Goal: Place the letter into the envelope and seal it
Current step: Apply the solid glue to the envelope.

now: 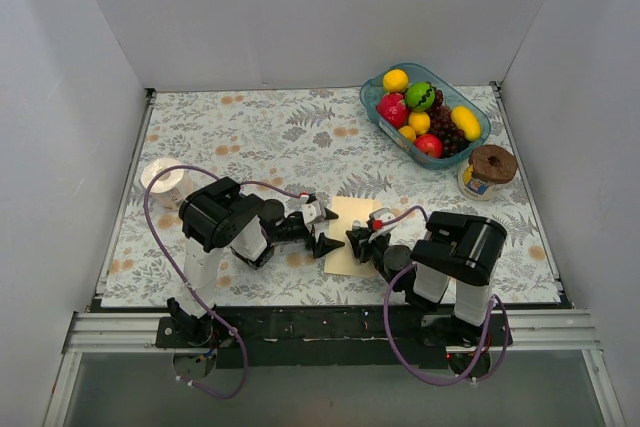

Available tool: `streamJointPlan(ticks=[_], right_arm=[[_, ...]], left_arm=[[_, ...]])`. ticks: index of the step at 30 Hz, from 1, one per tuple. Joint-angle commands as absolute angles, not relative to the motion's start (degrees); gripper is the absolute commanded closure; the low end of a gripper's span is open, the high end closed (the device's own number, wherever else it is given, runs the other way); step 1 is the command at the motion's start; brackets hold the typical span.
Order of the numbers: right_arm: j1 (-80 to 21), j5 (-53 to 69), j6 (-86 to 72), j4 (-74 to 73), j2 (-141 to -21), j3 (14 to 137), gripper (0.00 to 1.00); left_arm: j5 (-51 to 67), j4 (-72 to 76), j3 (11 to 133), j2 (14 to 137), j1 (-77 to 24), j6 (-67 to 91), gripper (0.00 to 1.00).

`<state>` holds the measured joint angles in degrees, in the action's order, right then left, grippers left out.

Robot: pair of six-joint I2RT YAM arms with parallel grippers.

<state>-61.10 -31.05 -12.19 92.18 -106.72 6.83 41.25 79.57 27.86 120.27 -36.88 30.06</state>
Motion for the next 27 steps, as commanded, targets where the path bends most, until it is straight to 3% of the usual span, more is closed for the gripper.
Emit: streamJointPlan(ticks=[1, 12, 27], right_arm=[[-62.1, -32.6, -12.4, 108.3, -111.1, -1.9, 0.99], [-62.0, -37.7, -3.5, 108.4, -111.5, 2.5, 0.99], [-59.5, -34.1, -1.8, 108.4, -114.3, 7.2, 0.99]], left_arm=[[35.1, 65.0, 26.1, 125.4, -36.1, 30.6, 0.21], [35.2, 65.2, 26.1, 125.7, -36.1, 30.7, 0.21], [35.3, 65.3, 26.3, 125.9, -35.9, 30.8, 0.21]])
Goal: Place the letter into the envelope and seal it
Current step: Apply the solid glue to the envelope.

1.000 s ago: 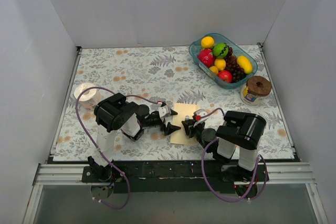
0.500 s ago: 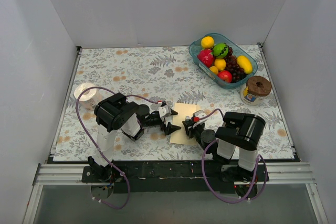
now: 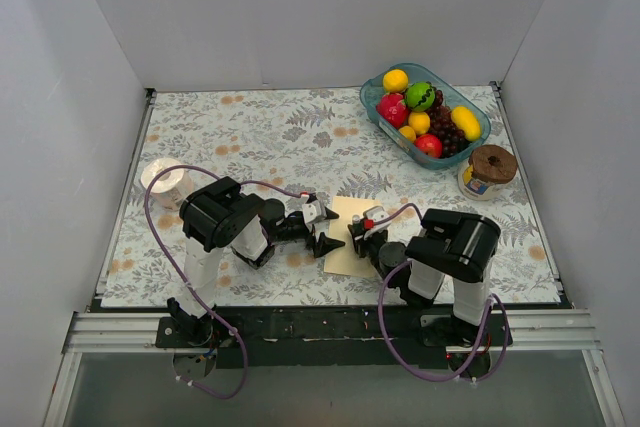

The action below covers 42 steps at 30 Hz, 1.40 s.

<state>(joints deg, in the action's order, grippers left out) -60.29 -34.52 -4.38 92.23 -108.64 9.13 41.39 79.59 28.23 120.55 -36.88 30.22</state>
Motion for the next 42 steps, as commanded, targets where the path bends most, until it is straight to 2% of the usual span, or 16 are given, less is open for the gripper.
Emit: streamJointPlan(ticks=[1, 29, 42], right_arm=[[-59.5, -33.7, -1.8, 108.5, -114.3, 7.6, 0.99], [-62.2, -28.5, -9.5, 108.3, -114.8, 2.4, 0.99], [-64.9, -31.0, -13.0, 108.3, -114.0, -2.4, 0.99]], left_arm=[[35.3, 65.2, 26.3, 125.9, -35.9, 30.8, 0.21], [35.2, 64.2, 26.7, 125.7, -35.8, 31.6, 0.22], [35.0, 63.6, 27.1, 125.8, -35.7, 31.5, 0.22]])
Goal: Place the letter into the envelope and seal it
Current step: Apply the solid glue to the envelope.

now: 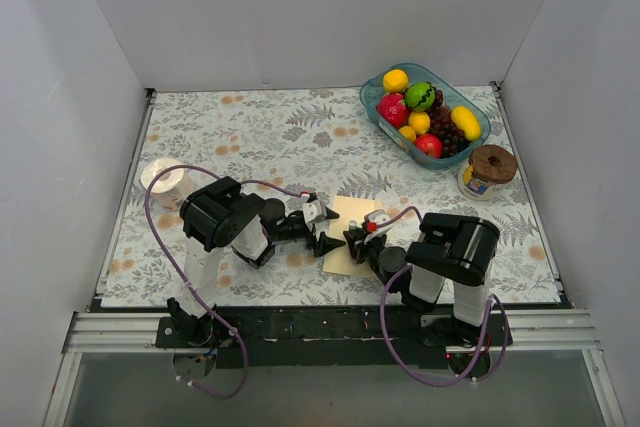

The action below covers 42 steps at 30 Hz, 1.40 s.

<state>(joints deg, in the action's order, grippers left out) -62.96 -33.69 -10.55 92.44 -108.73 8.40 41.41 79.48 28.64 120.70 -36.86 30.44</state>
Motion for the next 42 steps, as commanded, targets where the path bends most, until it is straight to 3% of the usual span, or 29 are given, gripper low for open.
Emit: streamJointPlan(ticks=[1, 10, 14, 22, 26, 31, 34, 37, 42], right_arm=[[-65.3, -31.3, -13.4, 108.3, -113.8, -3.1, 0.99], [-66.1, -38.6, -7.4, 108.1, -101.8, -6.2, 0.99], [-65.5, -41.7, -0.2, 101.8, -92.4, -1.3, 0.99], [-62.1, -36.6, 9.9, 87.5, -71.6, 9.9, 0.99], [-61.9, -38.1, 7.8, 69.9, -59.2, 13.6, 0.99], [-57.1, -43.2, -15.6, 16.8, -47.9, 27.2, 0.99], [-50.1, -33.9, -24.9, -5.4, -46.8, 33.0, 0.99], [-42.8, -22.6, -28.4, -20.2, -48.7, 40.8, 0.99], [-38.7, -15.5, -28.3, -33.2, -54.0, 52.9, 0.99]], left_arm=[[34.9, 63.6, 27.1, 125.8, -35.7, 31.5, 0.22], [35.1, 62.1, 27.6, 125.6, -35.6, 31.3, 0.22], [35.2, 61.5, 27.8, 125.3, -35.6, 31.4, 0.22], [35.0, 60.7, 28.6, 125.2, -35.6, 32.1, 0.22], [34.4, 59.9, 29.4, 125.6, -35.6, 33.7, 0.22], [32.5, 60.9, 29.7, 126.4, -35.6, 37.7, 0.21], [32.1, 60.3, 29.7, 126.1, -35.6, 39.7, 0.21], [31.7, 60.1, 29.3, 125.2, -35.5, 41.6, 0.2], [30.7, 60.4, 28.0, 124.1, -35.6, 45.1, 0.21]])
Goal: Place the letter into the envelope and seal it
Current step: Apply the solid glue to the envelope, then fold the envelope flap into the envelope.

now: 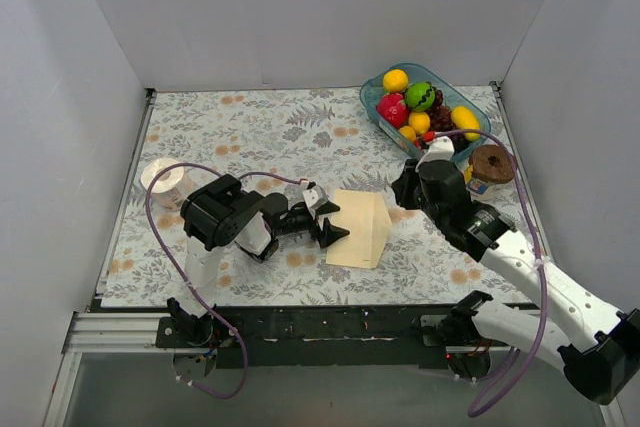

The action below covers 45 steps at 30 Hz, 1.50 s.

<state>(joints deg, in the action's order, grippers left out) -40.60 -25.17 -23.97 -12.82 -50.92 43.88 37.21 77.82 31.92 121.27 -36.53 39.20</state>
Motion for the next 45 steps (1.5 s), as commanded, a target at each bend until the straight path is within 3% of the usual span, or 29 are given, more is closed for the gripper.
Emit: streamJointPlan(ticks=[1, 7, 17, 45], right_arm=[[-38.2, -14.5, -28.0, -35.1, -56.6, 54.5, 0.99], [-33.6, -8.7, -25.5, -45.4, -64.7, 57.1, 0.99], [-22.9, 2.7, -22.5, -36.2, -70.0, 47.6, 0.99], [-21.0, 7.4, -18.0, -27.4, -88.2, 52.4, 0.99]], left_arm=[[30.1, 60.6, 27.7, 123.7, -35.6, 45.4, 0.21], [28.0, 62.2, 25.1, 121.0, -35.7, 47.6, 0.2], [26.2, 63.6, 24.1, 121.3, -35.7, 49.0, 0.2], [27.1, 63.8, 25.7, 125.2, -35.6, 49.9, 0.2]])
